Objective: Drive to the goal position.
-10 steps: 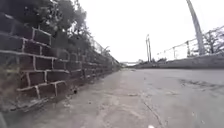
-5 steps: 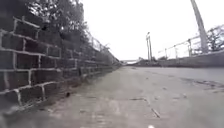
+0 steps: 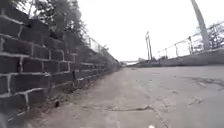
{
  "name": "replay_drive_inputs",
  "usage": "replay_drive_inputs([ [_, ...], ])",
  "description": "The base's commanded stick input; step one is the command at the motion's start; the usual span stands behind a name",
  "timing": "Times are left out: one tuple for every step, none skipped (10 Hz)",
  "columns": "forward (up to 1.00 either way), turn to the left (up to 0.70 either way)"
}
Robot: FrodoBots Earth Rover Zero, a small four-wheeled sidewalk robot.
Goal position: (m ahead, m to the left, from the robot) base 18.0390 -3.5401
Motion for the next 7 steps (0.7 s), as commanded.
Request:
replay_drive_inputs([
  [0.7,0.0],
  [0.7,0.0],
  [0.7,0.0],
  [0.7,0.0],
  [0.7,0.0],
  [0.7,0.0],
  [0.7,0.0],
])
